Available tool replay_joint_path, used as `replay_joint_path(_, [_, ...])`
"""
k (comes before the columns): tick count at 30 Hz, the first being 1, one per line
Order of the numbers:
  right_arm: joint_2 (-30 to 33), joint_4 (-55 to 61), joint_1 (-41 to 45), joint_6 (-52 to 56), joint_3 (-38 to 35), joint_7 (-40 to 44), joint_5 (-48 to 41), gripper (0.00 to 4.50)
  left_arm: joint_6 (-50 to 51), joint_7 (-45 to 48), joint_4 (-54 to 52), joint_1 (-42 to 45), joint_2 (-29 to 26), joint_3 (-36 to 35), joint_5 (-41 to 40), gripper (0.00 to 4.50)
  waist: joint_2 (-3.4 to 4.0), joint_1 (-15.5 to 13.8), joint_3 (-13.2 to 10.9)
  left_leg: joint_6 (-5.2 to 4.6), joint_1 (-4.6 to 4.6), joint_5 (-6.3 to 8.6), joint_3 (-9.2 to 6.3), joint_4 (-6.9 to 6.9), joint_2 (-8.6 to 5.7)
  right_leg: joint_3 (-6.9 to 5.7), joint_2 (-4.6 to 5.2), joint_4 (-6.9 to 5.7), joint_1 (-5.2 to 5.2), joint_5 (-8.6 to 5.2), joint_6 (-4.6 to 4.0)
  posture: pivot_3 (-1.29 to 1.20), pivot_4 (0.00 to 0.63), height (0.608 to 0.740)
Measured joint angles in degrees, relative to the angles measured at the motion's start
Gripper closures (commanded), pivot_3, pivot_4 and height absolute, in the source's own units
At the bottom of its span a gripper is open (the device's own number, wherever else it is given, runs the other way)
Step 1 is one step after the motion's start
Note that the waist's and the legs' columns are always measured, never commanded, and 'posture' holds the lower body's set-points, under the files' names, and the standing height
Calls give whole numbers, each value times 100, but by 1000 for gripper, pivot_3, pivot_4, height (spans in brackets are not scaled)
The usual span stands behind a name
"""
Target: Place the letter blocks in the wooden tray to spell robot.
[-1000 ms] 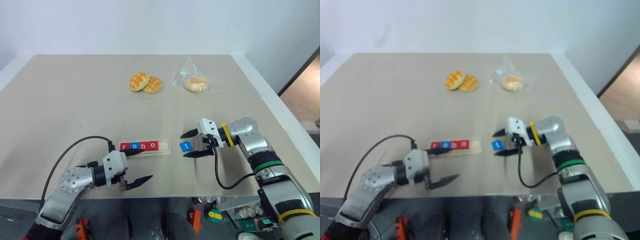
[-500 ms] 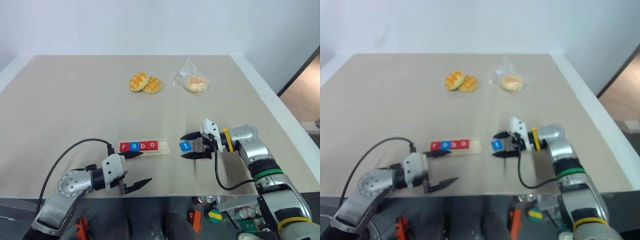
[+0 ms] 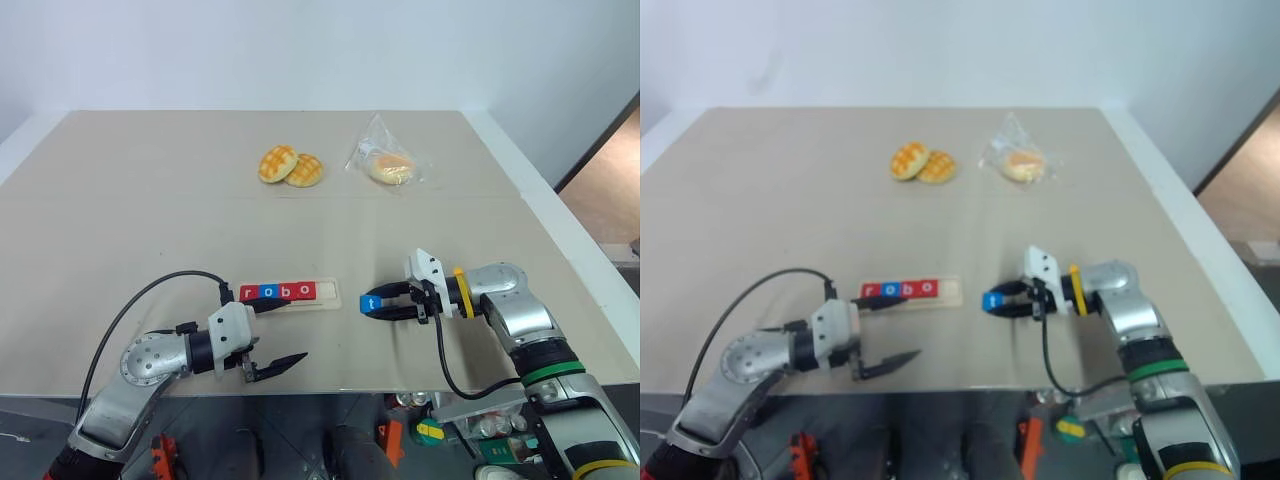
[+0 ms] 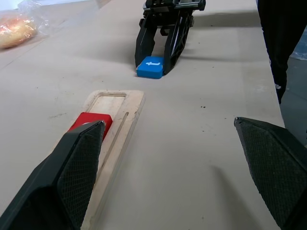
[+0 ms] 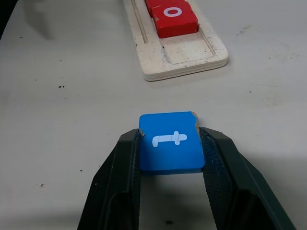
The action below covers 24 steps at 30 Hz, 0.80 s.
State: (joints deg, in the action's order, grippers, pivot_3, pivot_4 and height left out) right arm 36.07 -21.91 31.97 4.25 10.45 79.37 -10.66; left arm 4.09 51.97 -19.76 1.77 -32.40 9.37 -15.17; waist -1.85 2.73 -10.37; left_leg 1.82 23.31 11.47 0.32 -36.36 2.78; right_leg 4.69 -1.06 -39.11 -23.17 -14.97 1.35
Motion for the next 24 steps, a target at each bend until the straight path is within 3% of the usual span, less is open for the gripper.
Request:
replay_joint_path(8, [-74, 362, -14, 380, -1, -337, -39, 3295, -83, 20, 195, -46, 9, -57, -8, 0, 1, 7, 0, 0, 1, 0, 3, 0, 3, 3, -3, 0, -5, 1, -1, 0, 150, 740])
replay_joint_path(14, [-426, 836, 471, 818, 75, -480, -160, 3295, -33, -234, 279, -71, 147, -163, -40, 0, 4, 4, -2, 0, 4, 0, 0, 0, 6, 0, -7, 0, -7, 3, -1, 0, 150, 740])
replay_joint_path(24, [-778, 252, 857, 538, 531, -424, 201, 3295, 71, -658, 308, -135, 314, -316, -45, 0, 4, -10, -2, 0, 12, 0, 3, 1, -6, 0, 9, 1, -10, -3, 8, 0, 150, 740])
